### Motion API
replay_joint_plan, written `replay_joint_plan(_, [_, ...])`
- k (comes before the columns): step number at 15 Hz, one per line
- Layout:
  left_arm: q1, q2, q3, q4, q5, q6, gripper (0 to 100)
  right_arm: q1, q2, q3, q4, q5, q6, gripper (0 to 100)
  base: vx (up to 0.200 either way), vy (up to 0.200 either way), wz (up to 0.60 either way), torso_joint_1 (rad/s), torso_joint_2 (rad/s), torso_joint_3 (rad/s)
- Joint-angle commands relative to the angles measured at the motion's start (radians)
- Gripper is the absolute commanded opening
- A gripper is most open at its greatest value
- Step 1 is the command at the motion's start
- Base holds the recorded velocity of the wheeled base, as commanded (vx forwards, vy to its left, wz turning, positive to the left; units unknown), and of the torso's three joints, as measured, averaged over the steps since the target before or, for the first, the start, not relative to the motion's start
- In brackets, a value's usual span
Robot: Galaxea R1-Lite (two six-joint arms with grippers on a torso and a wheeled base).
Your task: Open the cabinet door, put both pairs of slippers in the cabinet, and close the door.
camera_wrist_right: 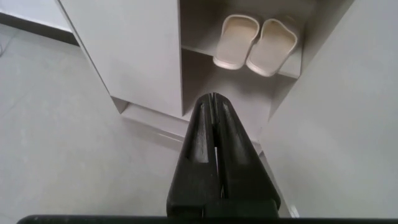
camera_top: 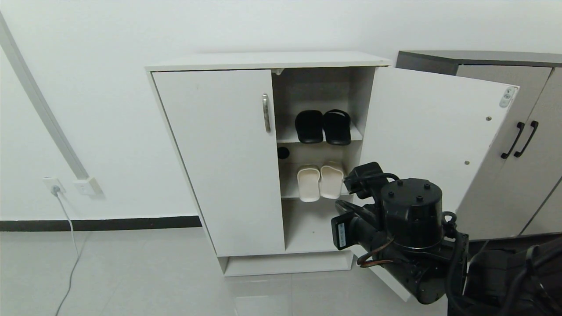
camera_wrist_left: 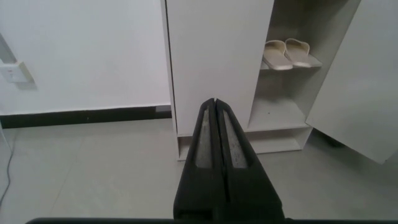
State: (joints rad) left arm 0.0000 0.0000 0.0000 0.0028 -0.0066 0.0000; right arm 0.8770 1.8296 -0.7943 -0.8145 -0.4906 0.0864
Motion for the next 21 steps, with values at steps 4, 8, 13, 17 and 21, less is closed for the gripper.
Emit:
replay_joint_plan(4, [0.000, 0.000, 0.000, 0.000, 0.000, 0.000, 0, 0.000, 0.004, 0.001, 0.000, -0.005, -0.010, 0, 0.000, 0.000, 0.00, 0.000, 0.00, 0.000])
replay_joint_plan(8, [0.000, 0.000, 0.000, 0.000, -0.001, 0.000, 0, 0.000, 0.004, 0.003, 0.000, -0.005, -0.010, 0, 0.000, 0.000, 0.00, 0.019, -0.29, -0.295])
replay_joint_plan(13, [0.000, 0.000, 0.000, 0.000, -0.001, 0.000, 0, 0.002, 0.007, 0.004, 0.000, -0.006, -0.010, 0, 0.000, 0.000, 0.00, 0.068, -0.45, -0.355])
replay_joint_plan(17, [0.000, 0.000, 0.000, 0.000, -0.001, 0.000, 0, 0.002, 0.008, 0.007, 0.000, -0.006, -0.011, 0, 0.000, 0.000, 0.00, 0.130, -0.46, -0.339])
replay_joint_plan(21, [0.000, 0.000, 0.000, 0.000, -0.001, 0.000, 0, 0.002, 0.010, 0.009, 0.000, -0.006, -0.011, 0, 0.000, 0.000, 0.00, 0.165, -0.48, -0.316])
